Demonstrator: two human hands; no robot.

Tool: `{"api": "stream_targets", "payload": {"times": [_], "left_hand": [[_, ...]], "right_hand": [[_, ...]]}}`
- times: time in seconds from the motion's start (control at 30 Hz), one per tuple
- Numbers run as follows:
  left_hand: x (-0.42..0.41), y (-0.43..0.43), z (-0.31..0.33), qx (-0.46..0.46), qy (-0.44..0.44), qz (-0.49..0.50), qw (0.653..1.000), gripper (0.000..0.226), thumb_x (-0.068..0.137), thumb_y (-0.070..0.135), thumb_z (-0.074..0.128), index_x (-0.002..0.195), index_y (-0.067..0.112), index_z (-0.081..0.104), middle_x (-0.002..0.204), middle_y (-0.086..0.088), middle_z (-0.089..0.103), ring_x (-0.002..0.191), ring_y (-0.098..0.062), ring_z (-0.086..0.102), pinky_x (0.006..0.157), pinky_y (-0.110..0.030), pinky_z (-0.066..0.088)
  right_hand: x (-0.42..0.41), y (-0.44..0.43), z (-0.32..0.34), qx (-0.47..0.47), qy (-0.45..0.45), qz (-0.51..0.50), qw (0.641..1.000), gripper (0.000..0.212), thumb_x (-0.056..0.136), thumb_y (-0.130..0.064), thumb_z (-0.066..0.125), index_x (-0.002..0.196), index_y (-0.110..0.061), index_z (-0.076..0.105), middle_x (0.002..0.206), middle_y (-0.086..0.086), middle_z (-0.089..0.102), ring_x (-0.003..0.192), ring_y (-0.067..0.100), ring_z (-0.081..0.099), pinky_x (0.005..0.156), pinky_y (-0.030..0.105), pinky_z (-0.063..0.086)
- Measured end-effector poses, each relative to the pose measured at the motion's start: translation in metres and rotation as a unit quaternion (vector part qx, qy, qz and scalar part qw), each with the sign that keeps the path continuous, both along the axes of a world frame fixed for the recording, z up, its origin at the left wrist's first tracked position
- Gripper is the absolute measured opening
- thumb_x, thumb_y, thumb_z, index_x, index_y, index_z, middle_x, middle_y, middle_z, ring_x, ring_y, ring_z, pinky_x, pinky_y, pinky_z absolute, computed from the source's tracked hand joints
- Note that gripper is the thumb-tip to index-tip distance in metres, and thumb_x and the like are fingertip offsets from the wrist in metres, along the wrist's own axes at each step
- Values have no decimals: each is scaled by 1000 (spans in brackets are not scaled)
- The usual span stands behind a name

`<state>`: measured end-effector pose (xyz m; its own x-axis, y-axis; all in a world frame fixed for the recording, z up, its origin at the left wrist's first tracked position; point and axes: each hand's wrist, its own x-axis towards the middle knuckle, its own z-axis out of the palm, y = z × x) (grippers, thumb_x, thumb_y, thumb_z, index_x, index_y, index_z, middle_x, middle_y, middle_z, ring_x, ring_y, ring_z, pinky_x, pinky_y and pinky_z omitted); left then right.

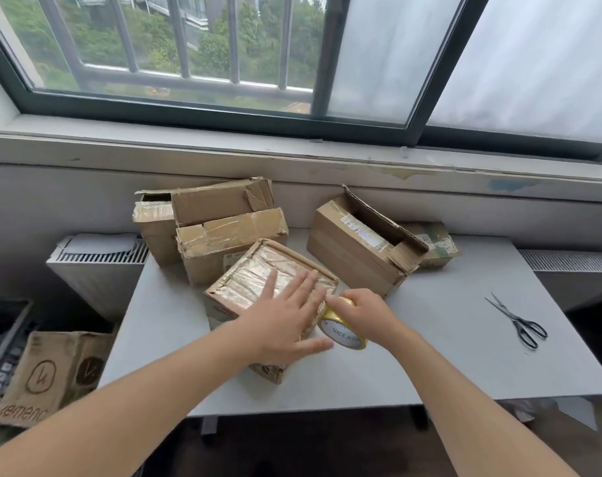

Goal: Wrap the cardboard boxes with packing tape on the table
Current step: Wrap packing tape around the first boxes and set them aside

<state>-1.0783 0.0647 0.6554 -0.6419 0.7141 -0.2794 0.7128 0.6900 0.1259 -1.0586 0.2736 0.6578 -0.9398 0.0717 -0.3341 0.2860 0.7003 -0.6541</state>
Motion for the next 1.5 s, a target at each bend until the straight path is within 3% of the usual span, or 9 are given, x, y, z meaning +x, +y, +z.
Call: {"api": "stream_targets", "payload": {"times": [0.1, 0.23, 0.33, 0.47, 0.7, 0.83, 1.13, 1.3, 1.5], "left_hand": [[6, 26, -3, -25, 26, -14, 999, 104, 93, 80, 21, 161, 12, -19, 166, -6, -30, 152, -22, -32, 121, -63, -13], [4, 21, 2, -7, 15, 11, 1000, 91, 97, 43, 41, 162, 14, -17, 168, -4, -27, 154, -18, -28, 123, -60, -13], [-7, 3, 11, 70, -34, 16, 997, 94, 92, 32, 53, 165, 16, -5, 171, 0, -17, 157, -14, -17, 127, -49, -10], [-21, -20, 31, 255, -97, 66, 960, 79, 92, 16, 61, 163, 20, 27, 170, 5, 19, 155, -10, 18, 126, -24, 11], [-38, -34, 36, 259, -78, 113, 956, 69, 93, 29, 52, 158, 39, 33, 161, 17, 40, 145, -11, 41, 118, -39, 37], [-43, -33, 32, 233, -45, 106, 966, 76, 95, 32, 70, 160, 37, 29, 158, 13, 43, 140, -17, 45, 112, -40, 41], [-57, -39, 27, 310, -68, 120, 941, 66, 93, 25, 70, 148, 50, 44, 141, 15, 61, 126, -12, 57, 104, -38, 49], [-61, -29, 29, 322, -77, 106, 938, 64, 92, 15, 70, 147, 42, 52, 140, 13, 61, 126, -8, 55, 104, -28, 47], [-55, -3, 23, 359, -74, 103, 925, 64, 93, 13, 70, 148, 40, 52, 131, 26, 57, 123, -8, 57, 102, -33, 51]], "right_hand": [[4, 9, -5, -18, -7, -14, 1000, 50, 97, -48, 58, 56, -23, 46, 52, -11, 45, 56, 12, 43, 59, 31, 34], [9, 10, 0, -62, 20, -20, 998, 50, 93, -51, 63, 61, -19, 40, 59, -4, 34, 59, 14, 33, 61, 33, 27], [6, 5, 20, -104, 65, -17, 992, 53, 87, -51, 64, 61, -15, 36, 63, -1, 29, 61, 14, 30, 62, 35, 23], [-6, -6, 56, -101, 99, -13, 990, 49, 89, -55, 64, 59, -21, 46, 56, -6, 37, 55, 13, 36, 57, 32, 29], [-18, -34, 66, -119, 89, -21, 989, 54, 96, -53, 62, 89, 0, 67, 72, 3, 60, 65, 14, 55, 61, 31, 42], [-19, -37, 62, -137, 97, -51, 984, 57, 97, -52, 60, 91, 5, 63, 72, 4, 58, 66, 15, 52, 62, 32, 40], [-7, -19, 58, -88, 50, -39, 994, 59, 96, -60, 56, 77, -5, 62, 68, 2, 57, 64, 15, 54, 63, 33, 41], [16, -1, 64, -95, 50, -44, 993, 50, 97, -54, 59, 62, -20, 50, 57, -7, 50, 56, 11, 48, 60, 30, 38], [10, 13, 85, -130, 112, -73, 982, 66, 86, -62, 61, 84, 4, 62, 68, 12, 58, 61, 18, 54, 61, 36, 41]]}}
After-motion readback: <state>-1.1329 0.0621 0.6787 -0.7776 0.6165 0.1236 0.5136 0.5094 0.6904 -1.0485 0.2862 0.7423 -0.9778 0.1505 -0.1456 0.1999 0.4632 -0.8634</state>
